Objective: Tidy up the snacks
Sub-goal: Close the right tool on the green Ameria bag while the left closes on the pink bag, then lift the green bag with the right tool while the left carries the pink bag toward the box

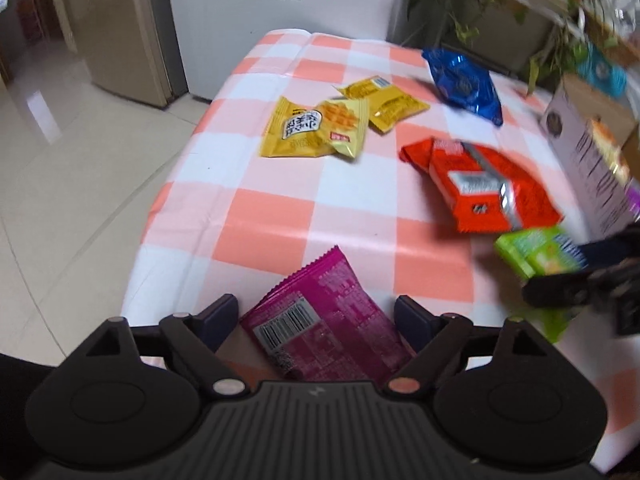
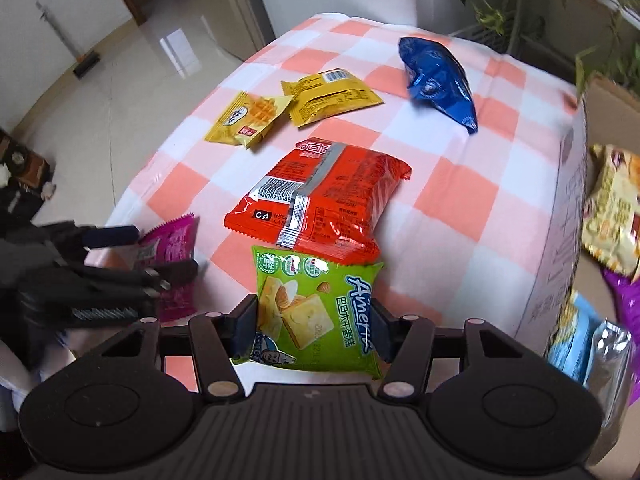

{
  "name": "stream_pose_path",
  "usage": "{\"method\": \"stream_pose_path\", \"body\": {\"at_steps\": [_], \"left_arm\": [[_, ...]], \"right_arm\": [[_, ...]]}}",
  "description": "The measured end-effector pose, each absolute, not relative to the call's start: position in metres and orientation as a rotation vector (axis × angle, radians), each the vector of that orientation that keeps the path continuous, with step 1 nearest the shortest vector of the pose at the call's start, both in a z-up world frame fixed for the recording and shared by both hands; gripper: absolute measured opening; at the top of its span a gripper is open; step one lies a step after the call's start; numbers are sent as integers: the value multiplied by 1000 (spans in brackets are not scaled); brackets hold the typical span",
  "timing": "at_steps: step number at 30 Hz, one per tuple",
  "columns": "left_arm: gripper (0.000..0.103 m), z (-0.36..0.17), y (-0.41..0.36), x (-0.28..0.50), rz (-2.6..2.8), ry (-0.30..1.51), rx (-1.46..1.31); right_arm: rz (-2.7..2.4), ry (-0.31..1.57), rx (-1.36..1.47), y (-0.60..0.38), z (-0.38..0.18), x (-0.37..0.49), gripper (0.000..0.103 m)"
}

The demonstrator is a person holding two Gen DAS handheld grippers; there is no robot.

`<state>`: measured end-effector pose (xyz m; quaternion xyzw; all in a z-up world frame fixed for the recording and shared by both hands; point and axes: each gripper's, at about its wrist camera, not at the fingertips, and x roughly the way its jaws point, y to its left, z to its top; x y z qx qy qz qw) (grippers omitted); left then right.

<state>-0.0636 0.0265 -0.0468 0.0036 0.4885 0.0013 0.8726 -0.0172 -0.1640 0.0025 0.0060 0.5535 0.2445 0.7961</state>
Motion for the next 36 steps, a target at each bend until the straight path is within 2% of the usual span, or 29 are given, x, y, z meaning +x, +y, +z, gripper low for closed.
{"method": "stream_pose_path", "body": {"at_steps": [2,6,11,22,36], "left_arm": [[85,-49,22,-65,18,1004,33],[65,-46,17,-69,-15,983,31],[58,-43,19,-74,-11,963,0],[57,-28,20,-84,1,886,-10],[57,-1,9,-88,-14,819,-15]], "right_arm": [[529,1190,79,-172,6,-17,64],[524,1150,94,-178,16,-23,64],[521,1103,82,-180,27,-33,64],[485,996,75,-188,51,-39,64],[460,946,55,-191,56,-36,64]]}}
